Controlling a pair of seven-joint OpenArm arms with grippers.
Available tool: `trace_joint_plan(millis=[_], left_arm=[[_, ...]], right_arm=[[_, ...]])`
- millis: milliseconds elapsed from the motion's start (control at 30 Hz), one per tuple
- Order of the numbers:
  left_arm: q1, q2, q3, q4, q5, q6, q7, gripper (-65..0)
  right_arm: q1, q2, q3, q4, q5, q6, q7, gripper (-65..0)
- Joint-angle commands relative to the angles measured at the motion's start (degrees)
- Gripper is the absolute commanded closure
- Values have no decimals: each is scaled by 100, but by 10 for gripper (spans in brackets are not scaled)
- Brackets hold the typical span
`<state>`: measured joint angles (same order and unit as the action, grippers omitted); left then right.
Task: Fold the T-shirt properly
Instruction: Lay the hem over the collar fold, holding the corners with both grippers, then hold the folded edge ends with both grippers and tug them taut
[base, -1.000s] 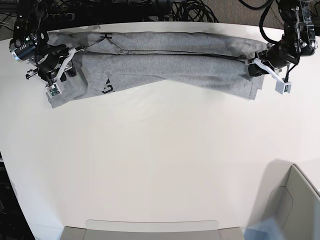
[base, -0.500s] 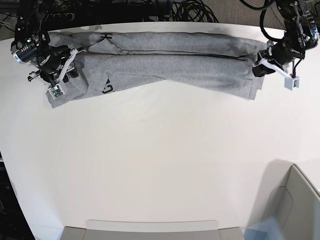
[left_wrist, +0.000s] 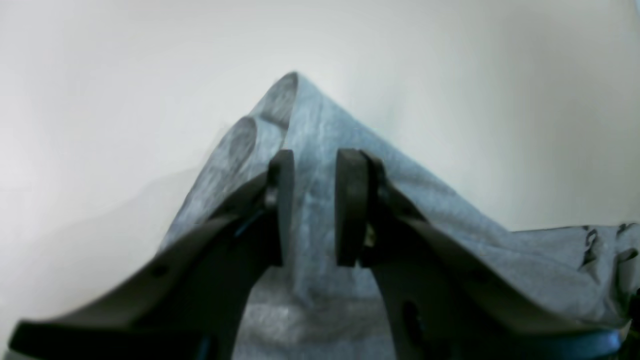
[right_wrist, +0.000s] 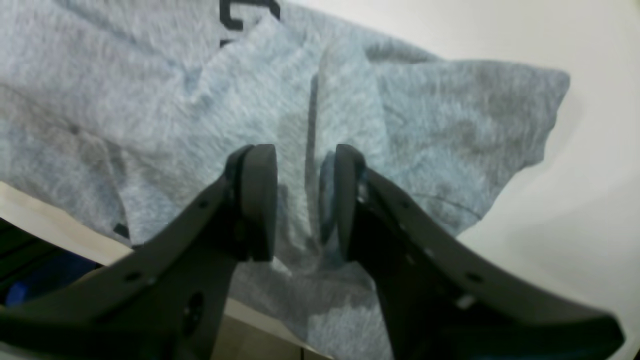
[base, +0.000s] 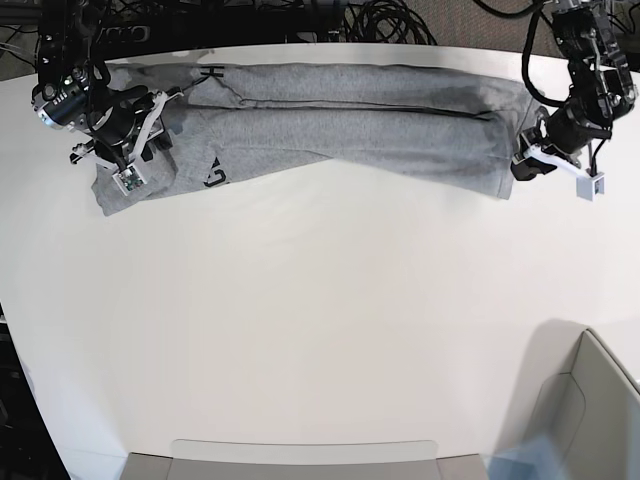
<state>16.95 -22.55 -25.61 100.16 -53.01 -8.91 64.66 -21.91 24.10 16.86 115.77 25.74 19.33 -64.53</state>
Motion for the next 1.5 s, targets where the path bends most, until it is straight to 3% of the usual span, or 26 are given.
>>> trace_joint_plan(millis=[0,233,400,500,667,867,1333,1467], left_arm=[[-47,-80,-20,81,-39,-37,-44,-225],[-29,-291,200,-684,-39,-46,-115,-225],[138,-844,798,-772,-30,-28,-510,-225],[182,-950,1123,-913,-30,-28,-633,-225],[182,-976,1167,-1546,-30,-37,-1029,-225],[200,-959,1167,-1572,-30,-37,-1064,-225],[156,-1003,1106,-939,-30,-28,-1135,-223],[147,-1178,1097,-957,5,-28,-1152,-223]], right_arm=[[68,56,32,76,42,-4,66,-199],[174,74,24,76,42,-4,66,-199],[191,74,24,76,42,-4,66,-199],[191,74,24,76,42,-4,66,-199],[191,83,24,76,42,-4,66,-199],[261,83,24,32,33,-4,66,-199],[261,170,24,-3,33,-4,66,-199],[261,170,24,-3,33,-4,66,-199]])
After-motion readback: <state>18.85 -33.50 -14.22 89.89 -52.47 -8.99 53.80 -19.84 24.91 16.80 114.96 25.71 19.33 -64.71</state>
